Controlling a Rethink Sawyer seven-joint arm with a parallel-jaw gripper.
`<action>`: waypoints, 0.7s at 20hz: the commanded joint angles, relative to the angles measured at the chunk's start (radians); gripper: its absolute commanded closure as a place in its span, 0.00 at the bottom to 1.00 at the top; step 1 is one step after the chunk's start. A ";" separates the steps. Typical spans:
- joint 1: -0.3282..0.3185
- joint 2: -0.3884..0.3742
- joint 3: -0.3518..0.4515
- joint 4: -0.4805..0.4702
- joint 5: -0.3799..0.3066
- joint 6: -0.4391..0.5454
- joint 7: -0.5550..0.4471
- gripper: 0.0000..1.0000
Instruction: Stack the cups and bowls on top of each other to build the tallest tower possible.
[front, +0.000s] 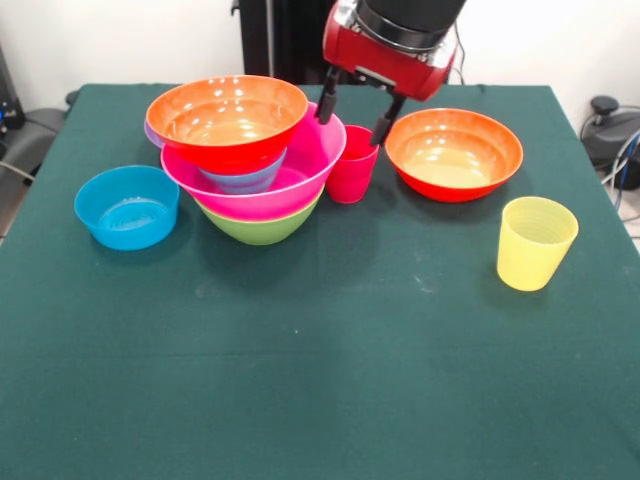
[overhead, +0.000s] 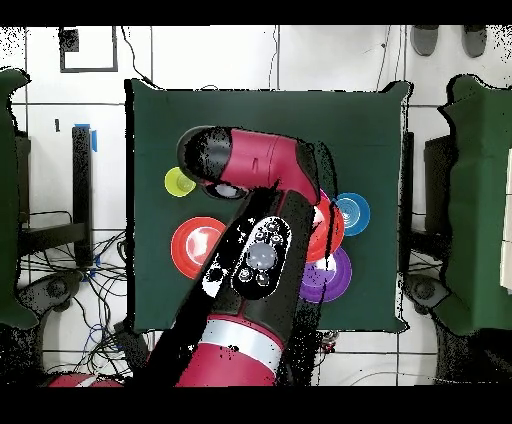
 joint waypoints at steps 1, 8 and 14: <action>0.027 0.036 0.110 -0.038 0.032 0.120 0.176 0.00; 0.061 0.082 0.103 -0.066 0.049 0.096 0.199 0.00; 0.073 0.125 0.113 -0.100 0.034 0.085 0.149 0.00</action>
